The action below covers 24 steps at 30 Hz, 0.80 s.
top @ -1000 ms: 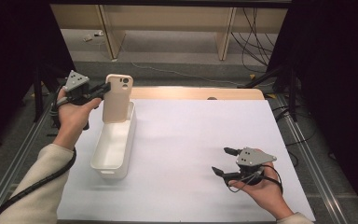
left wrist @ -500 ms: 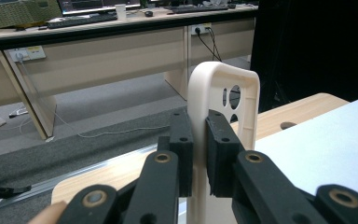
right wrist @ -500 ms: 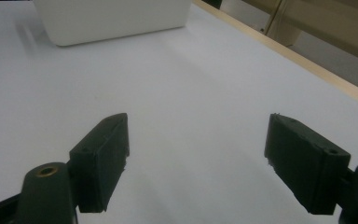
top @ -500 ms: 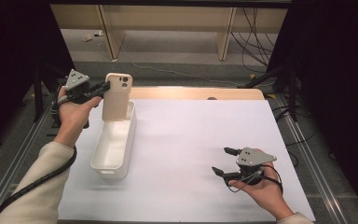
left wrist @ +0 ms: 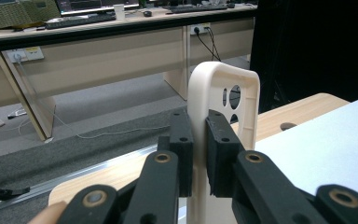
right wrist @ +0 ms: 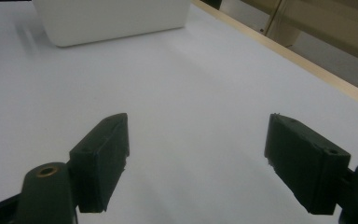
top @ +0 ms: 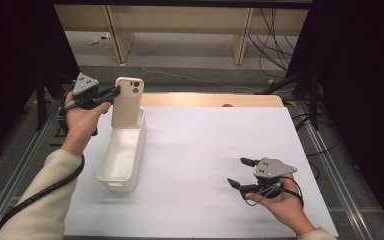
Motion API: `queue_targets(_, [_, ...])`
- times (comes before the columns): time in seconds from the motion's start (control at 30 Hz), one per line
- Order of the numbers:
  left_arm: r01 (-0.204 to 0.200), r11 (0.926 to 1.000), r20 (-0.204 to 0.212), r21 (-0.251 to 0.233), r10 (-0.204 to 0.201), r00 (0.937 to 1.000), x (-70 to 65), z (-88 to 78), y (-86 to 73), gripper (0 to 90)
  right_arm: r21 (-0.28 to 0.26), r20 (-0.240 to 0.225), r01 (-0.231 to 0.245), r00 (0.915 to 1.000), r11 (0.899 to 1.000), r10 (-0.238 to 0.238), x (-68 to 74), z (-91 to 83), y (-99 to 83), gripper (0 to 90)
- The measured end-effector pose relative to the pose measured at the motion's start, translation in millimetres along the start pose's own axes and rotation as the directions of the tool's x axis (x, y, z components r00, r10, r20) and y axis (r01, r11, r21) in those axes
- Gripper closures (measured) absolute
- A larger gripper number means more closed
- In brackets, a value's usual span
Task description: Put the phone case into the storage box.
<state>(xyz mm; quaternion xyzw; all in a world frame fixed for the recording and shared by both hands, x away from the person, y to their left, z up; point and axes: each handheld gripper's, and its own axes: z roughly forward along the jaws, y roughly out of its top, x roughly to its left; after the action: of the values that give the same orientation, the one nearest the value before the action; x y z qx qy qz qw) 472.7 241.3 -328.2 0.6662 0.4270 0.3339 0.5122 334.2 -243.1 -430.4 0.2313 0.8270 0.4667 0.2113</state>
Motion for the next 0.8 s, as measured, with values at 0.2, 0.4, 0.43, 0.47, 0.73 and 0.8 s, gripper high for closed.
queue_targets(0.2, [-0.001,1.0000,0.000,0.001,0.001,1.0000,0.4,1.8,0.0,82.1,0.001,-0.001,0.001,1.0000,1.000,-0.001,0.0,0.2,-0.1,23.2])
queue_targets(0.4, [0.001,1.0000,-0.003,0.004,-0.001,1.0000,1.7,3.9,-0.7,82.1,0.003,-0.001,0.001,1.0000,1.000,-0.001,0.1,0.3,-0.2,23.3])
queue_targets(0.43, [0.001,1.0000,-0.003,0.004,-0.001,1.0000,1.8,4.2,-0.8,82.1,0.002,-0.002,0.000,1.0000,1.000,0.000,0.2,0.4,-0.2,23.2])
queue_targets(0.47, [0.001,1.0000,-0.003,0.005,-0.001,1.0000,1.9,4.5,-1.0,82.1,0.002,-0.002,0.001,1.0000,1.000,-0.001,0.2,0.4,-0.2,23.3])
queue_targets(0.73, [-0.001,1.0000,-0.003,0.006,0.001,1.0000,2.1,6.8,-0.8,82.1,0.002,-0.002,0.000,1.0000,1.000,0.000,0.1,0.3,-0.2,23.3])
queue_targets(0.8, [0.000,1.0000,-0.002,0.006,0.000,1.0000,2.1,7.6,-1.0,82.1,0.001,-0.003,-0.001,1.0000,1.000,0.001,0.1,0.4,-0.2,23.3])
